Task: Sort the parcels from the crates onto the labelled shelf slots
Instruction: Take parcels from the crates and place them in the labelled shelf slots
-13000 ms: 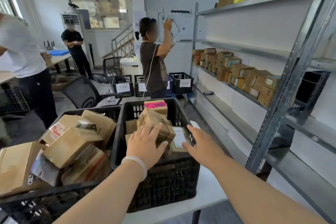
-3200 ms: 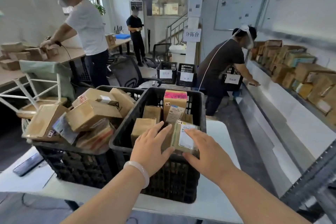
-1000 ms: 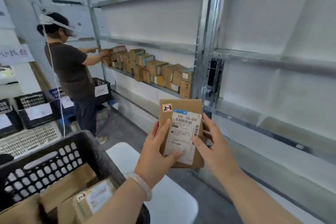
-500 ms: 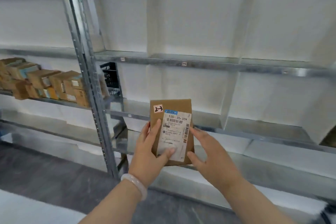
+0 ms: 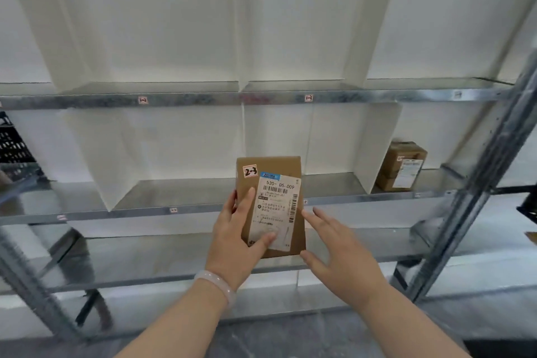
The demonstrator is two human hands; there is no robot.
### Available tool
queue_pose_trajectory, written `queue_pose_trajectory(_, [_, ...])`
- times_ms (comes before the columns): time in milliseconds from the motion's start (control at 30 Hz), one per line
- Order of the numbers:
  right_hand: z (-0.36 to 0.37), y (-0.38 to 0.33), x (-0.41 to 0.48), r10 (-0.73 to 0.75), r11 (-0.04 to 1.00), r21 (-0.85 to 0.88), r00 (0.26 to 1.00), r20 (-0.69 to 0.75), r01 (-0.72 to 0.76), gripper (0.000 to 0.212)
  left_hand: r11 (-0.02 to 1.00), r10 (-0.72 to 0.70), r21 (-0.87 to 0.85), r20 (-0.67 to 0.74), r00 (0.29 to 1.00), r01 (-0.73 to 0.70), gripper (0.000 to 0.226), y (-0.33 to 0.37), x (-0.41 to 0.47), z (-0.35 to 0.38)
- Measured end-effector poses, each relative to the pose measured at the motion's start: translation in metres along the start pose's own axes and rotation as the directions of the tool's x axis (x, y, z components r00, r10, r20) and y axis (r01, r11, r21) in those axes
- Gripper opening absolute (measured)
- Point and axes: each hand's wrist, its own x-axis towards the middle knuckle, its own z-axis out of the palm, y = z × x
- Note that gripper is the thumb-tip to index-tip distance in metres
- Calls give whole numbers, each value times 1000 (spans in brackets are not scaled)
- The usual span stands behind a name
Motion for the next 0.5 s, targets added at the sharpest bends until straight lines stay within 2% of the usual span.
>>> queue_pose_trajectory(300, [25, 60, 64, 118, 986, -121, 992, 40, -113, 76, 999, -47, -10, 82, 996, 48, 95, -52, 77, 61])
queue_pose_trajectory(500, [49, 92, 134, 154, 975, -174, 985, 77, -139, 76, 1000, -13, -8, 132, 991, 14, 92, -110, 147, 93])
